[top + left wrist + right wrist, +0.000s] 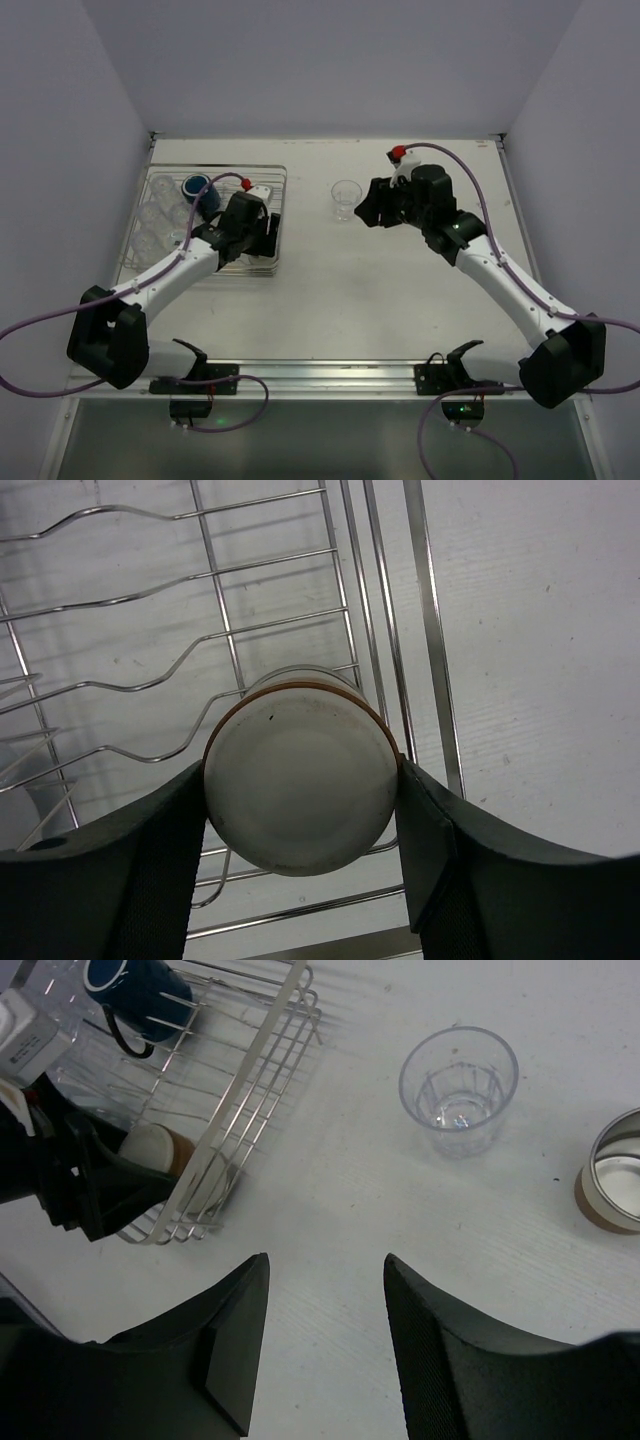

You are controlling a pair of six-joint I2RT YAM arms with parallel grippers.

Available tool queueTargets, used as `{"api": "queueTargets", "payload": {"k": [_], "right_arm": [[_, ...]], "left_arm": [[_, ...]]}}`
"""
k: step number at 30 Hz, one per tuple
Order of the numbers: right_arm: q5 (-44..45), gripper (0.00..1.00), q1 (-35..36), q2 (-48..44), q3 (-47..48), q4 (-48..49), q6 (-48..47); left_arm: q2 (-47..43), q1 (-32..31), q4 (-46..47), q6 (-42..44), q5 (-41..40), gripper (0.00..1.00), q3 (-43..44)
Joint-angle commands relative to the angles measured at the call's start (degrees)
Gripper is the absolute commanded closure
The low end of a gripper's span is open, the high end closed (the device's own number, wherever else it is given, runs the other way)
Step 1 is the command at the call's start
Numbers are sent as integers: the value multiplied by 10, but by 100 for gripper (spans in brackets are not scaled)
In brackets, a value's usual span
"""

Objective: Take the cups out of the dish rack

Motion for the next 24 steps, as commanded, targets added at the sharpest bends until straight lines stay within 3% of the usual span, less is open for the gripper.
{"api": "queueTargets", "payload": {"k": [1,3,6,9,13,19,24], "right_arm": [[-23,48,9,-36,-5,45,9],[-34,48,10,-42,-6,51,15],[-54,48,12,-53,-16,76,33],[-88,47,19,-60,-37,130,72],[-162,45,32,-72,-87,281,142],[-212,45,48,-98,-170,463,249],[-225,44,78,-87,-200,495,262]], "left_arm": [[-6,-4,23,2,-7,37,16],[-21,-4,24,4,-17,47,16],[-51,-4,24,7,-36,55,20],[-90,-4,23,4,-39,56,37],[-140,-4,27,-27,-16,58,67],[-211,-4,107,-106,122,59,48],[-258,-4,252,-201,235,60,-23]]}}
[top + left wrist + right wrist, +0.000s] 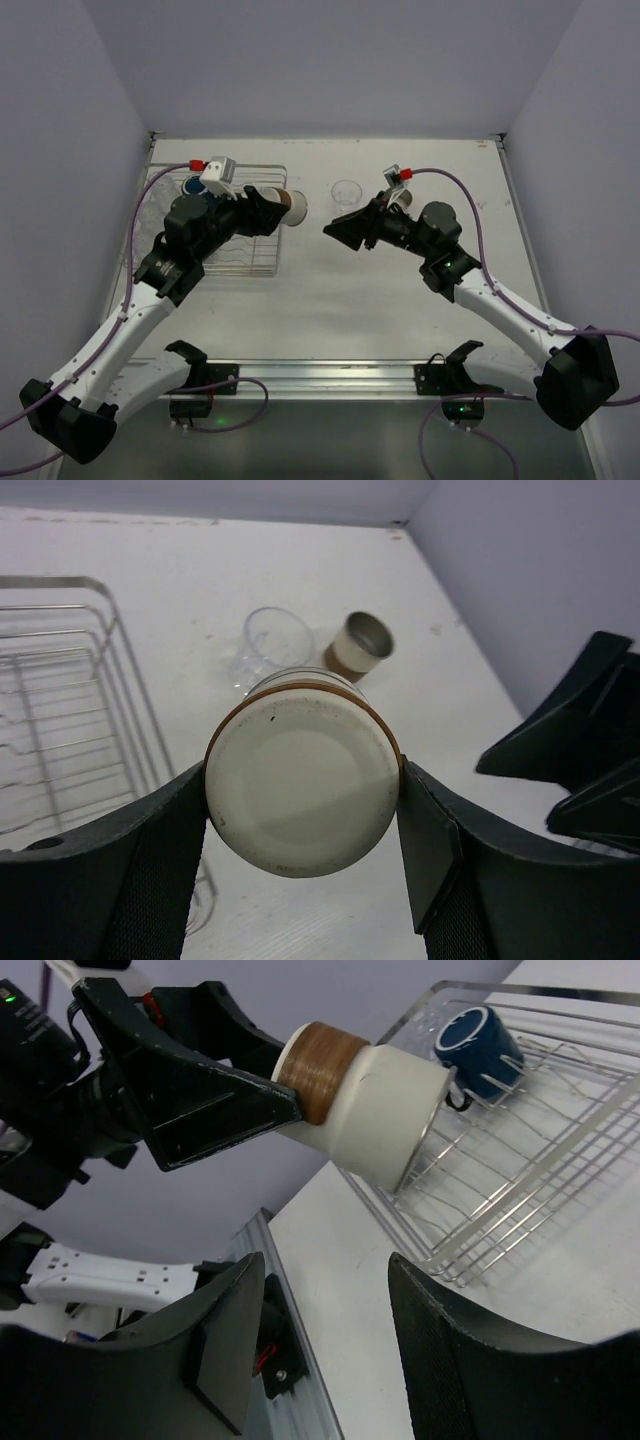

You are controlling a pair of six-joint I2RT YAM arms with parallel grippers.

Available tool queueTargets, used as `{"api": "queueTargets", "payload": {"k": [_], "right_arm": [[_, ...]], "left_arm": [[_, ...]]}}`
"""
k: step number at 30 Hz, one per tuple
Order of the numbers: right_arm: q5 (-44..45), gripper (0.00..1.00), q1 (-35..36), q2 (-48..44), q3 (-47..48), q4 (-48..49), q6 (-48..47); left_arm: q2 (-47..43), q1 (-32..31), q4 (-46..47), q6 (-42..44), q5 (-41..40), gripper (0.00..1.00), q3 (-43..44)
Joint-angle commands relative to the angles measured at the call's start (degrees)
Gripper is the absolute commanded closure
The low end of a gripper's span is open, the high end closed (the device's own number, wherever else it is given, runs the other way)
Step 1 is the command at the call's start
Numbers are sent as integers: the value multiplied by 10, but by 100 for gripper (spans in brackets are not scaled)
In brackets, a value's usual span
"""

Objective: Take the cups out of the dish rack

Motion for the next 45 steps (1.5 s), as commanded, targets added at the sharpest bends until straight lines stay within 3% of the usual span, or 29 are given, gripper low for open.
{"api": "queueTargets", "payload": {"k": [1,6,16,22,25,31,33,35,38,42,45], "right_arm": [[-26,44,20,-4,-16,105,30],[-19,43,25,-2,-39,116,32],[-50,41,27,24,-25,149,34],[-74,47,26,34,-19,215,37],[-84,61,26,53,-23,271,62],[-84,96,26,68,-45,345,116],[-68,100,27,51,-52,338,105],[-49,100,26,36,-40,268,82],[-6,100,26,9,-1,105,-6],[79,100,24,5,91,-140,-113],[142,100,7,40,192,-382,-187]], "left_arm": [[-26,-4,153,-115,114,60,-51],[-43,-4,244,-174,167,61,-100],[-38,-4,333,-266,244,60,-146],[-25,-6,371,-293,260,58,-164],[-29,-6,367,-289,255,52,-170],[-31,-6,348,-267,258,22,-170],[-34,-6,271,-230,238,11,-150],[-39,-6,164,-149,186,3,-102],[-54,-6,54,-68,114,0,-54],[-73,-6,-36,3,22,0,-14],[-88,-6,-80,38,-33,0,-13]]}}
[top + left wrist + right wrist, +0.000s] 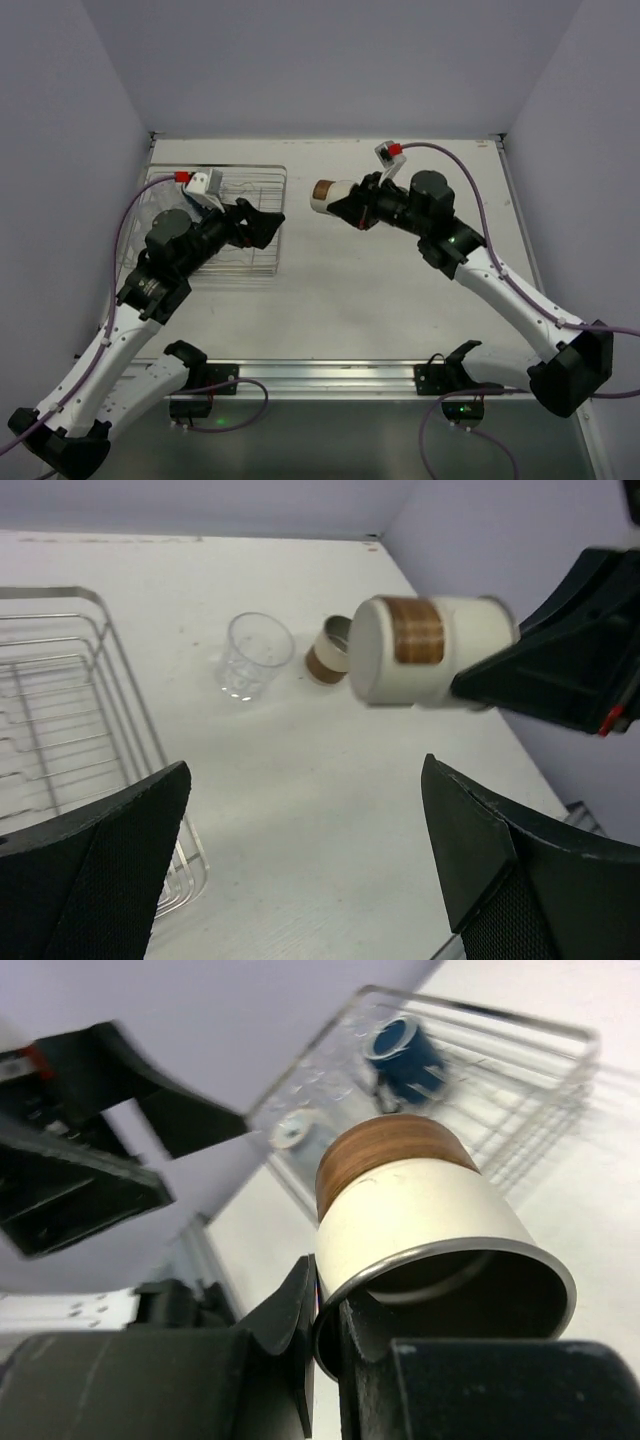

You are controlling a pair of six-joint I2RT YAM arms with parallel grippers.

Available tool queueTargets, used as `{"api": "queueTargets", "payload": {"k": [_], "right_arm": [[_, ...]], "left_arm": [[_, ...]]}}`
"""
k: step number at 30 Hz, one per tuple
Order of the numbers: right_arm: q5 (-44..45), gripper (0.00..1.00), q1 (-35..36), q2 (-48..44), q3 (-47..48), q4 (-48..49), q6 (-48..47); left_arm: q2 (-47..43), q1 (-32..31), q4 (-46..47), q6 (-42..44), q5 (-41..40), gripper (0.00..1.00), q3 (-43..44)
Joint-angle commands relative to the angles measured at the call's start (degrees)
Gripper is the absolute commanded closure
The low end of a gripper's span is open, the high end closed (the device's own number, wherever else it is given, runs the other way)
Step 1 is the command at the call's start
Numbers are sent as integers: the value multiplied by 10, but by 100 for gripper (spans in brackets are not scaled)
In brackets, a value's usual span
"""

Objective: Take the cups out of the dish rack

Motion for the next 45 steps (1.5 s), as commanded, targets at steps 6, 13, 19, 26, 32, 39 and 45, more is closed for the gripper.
{"api": "queueTargets", "payload": {"k": [6,13,19,26,32,39,45], "right_arm": [[217,100,-75,131,285,-504,-217],[264,100,-147,240,445,-607,-256],[281,100,-168,371,580,-697,-290],[296,100,-168,474,650,-732,-309],[307,100,-168,495,672,-754,-314],[303,100,-168,493,632,-750,-312],[297,100,-168,493,614,-736,-311]], "left_arm": [[-35,0,-137,112,-147,0,-24],[-49,0,-124,129,-174,0,-53],[-48,0,-98,136,-179,0,-70],[-41,5,-90,140,-173,0,-82],[-36,35,-82,143,-136,0,-83],[-40,58,-76,145,-110,0,-90],[-42,60,-76,145,-109,0,-90]]}}
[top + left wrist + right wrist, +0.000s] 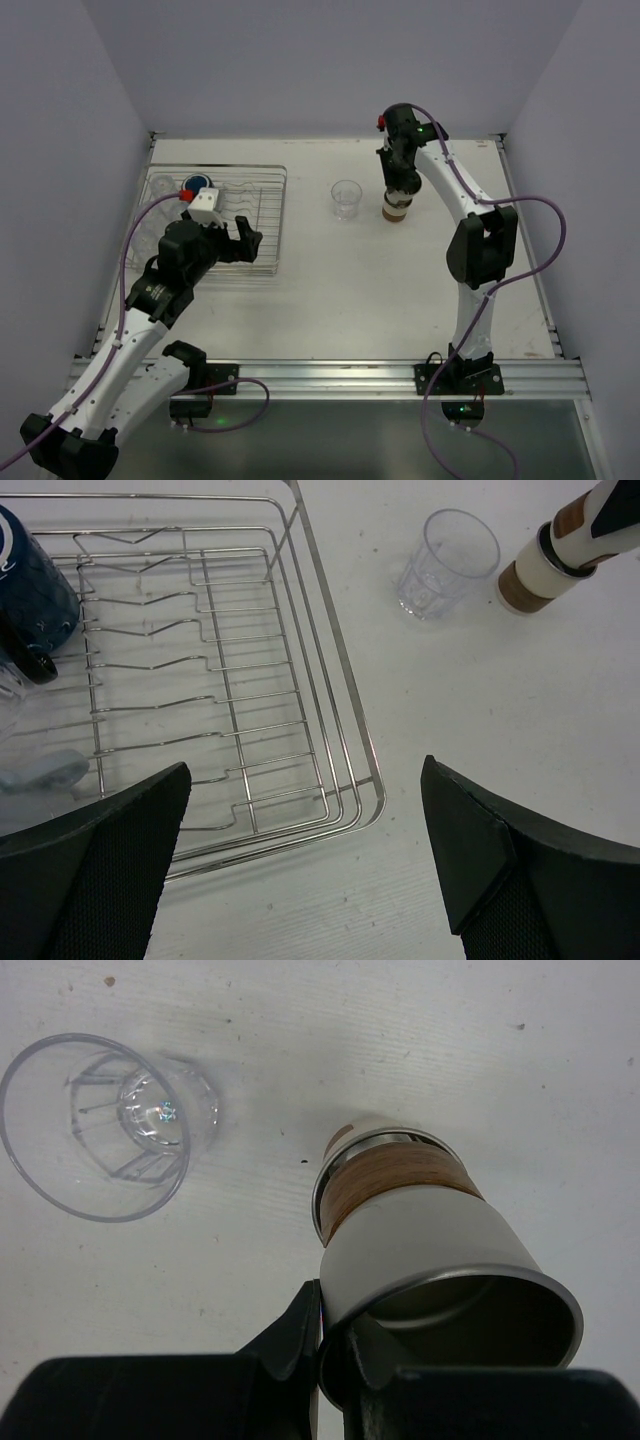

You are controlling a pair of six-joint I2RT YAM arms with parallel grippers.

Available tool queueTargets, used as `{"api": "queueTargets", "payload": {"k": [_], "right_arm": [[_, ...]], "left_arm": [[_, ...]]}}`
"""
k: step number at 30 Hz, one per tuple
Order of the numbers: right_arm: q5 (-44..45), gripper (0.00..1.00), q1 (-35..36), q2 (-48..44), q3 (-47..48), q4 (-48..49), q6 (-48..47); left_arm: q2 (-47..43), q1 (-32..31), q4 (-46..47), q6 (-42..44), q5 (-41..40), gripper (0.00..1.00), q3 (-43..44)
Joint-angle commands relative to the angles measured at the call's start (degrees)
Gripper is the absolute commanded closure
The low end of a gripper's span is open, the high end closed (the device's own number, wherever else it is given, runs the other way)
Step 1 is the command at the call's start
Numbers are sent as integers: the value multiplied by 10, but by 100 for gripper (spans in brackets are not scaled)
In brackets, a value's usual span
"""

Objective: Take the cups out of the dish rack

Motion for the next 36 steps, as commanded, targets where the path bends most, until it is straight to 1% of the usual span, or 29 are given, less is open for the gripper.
{"api": "queueTargets", "payload": {"k": [1,8,13,18,19,20,23,24,26,27,30,33,34,36], "right_arm": [[-10,100,2,-17,0,-28,-38],[-8,100,2,-2,6,-30,-40],[-9,97,2,14,22,-43,-42],[-11,93,2,10,18,-39,-41],[-10,91,2,10,20,-40,-41],[-8,85,2,10,22,-39,-40],[-8,74,2,14,32,-38,-40],[-8,66,1,14,38,-36,-39],[-10,62,2,14,42,-28,-37],[-11,56,2,11,47,-25,-35],[-14,52,2,5,56,-13,-26],[-36,49,3,-27,48,12,-17],[-44,48,4,-57,39,23,-8],[-64,47,11,-105,-24,85,7]], "left_arm": [[-6,7,25,13,13,0,-6],[-5,12,25,13,14,0,-6],[-3,15,26,13,14,0,-6],[-2,18,27,13,14,0,-6],[-2,18,27,13,14,0,-6],[-2,18,27,13,14,0,-6],[-2,19,27,13,14,0,-6],[-3,19,26,14,14,0,-6],[-3,20,26,13,13,0,-6],[-3,19,26,12,12,0,-6],[-2,20,22,8,2,0,0],[-3,20,4,-1,-42,0,18],[-5,20,-1,-5,-73,0,27],[-13,20,-10,-13,-111,0,33]]}}
